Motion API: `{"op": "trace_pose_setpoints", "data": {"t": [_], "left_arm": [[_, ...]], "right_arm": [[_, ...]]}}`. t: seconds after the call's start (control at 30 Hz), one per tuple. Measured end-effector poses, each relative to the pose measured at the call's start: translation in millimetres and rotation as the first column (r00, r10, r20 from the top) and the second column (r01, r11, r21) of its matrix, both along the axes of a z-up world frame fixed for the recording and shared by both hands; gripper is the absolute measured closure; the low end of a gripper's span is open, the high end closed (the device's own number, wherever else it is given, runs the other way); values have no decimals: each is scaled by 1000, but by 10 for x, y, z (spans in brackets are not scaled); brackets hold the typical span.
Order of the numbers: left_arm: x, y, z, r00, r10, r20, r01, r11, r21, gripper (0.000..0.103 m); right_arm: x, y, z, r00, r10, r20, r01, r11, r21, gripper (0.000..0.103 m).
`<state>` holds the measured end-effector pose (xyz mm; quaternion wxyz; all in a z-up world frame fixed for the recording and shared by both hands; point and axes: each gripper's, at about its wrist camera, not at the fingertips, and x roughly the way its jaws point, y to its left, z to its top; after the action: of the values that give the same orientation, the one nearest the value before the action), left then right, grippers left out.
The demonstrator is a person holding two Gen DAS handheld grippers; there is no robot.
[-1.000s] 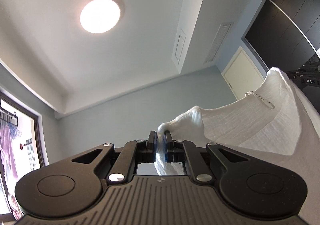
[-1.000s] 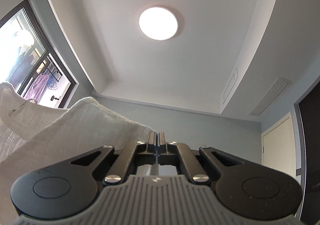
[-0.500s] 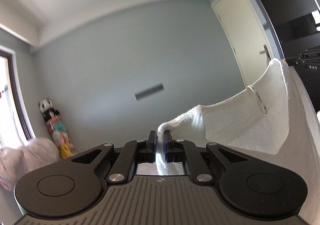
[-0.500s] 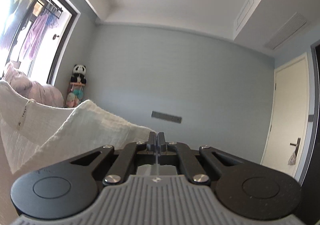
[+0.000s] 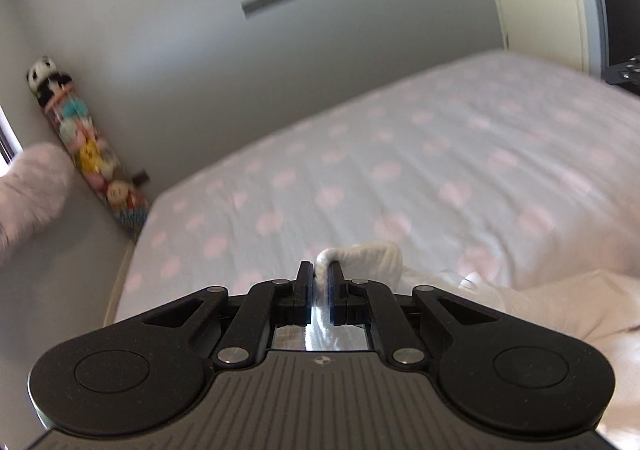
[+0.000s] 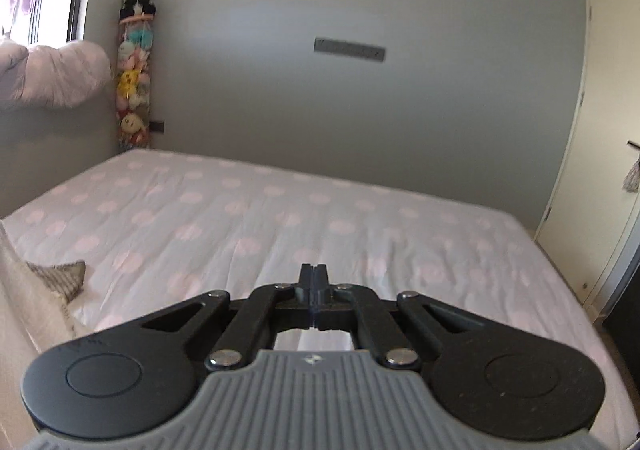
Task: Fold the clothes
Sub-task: 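Lower the stretched white cloth onto the bed with both grippers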
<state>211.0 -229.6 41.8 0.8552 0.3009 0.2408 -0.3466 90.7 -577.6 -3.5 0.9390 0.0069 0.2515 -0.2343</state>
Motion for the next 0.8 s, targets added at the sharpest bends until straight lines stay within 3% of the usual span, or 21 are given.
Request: {"op": "trace_pose_setpoints", "data": {"t": [0.1,0.27,0.33,0.37,0.4,0.6,0.67,0.77,0.8], "left_arm": [[217,17,-396,998,45,-53,-42,998,46,98],[459,95,-689,989,103,-105,-94,991,93,98],[543,107,-840,985,122,-124,-108,988,111,98],[571,125,-902,983,128,-131,-113,987,118,98],[591,149,-953,981,134,-137,-117,985,125,98],[638,256,-1130,972,167,-168,-145,981,132,98],[618,277,-1159,968,179,-179,-157,979,129,98],[550,293,-1138,967,190,-172,-168,977,132,98],[529,297,-1117,967,192,-166,-171,977,130,98]], "right_arm": [[316,-78,-629,990,101,-96,-89,989,122,97],[755,-4,-1532,939,268,-215,-210,943,258,94],[862,42,-1781,925,312,-219,-235,919,316,81],[868,70,-1878,919,328,-218,-245,909,338,69],[869,101,-1974,912,346,-219,-256,900,354,67],[942,329,-2233,859,428,-281,-315,874,369,68],[909,380,-2281,858,425,-289,-314,879,358,69],[902,399,-2236,858,424,-291,-304,875,377,100],[889,409,-2188,860,417,-295,-302,881,364,101]]}}
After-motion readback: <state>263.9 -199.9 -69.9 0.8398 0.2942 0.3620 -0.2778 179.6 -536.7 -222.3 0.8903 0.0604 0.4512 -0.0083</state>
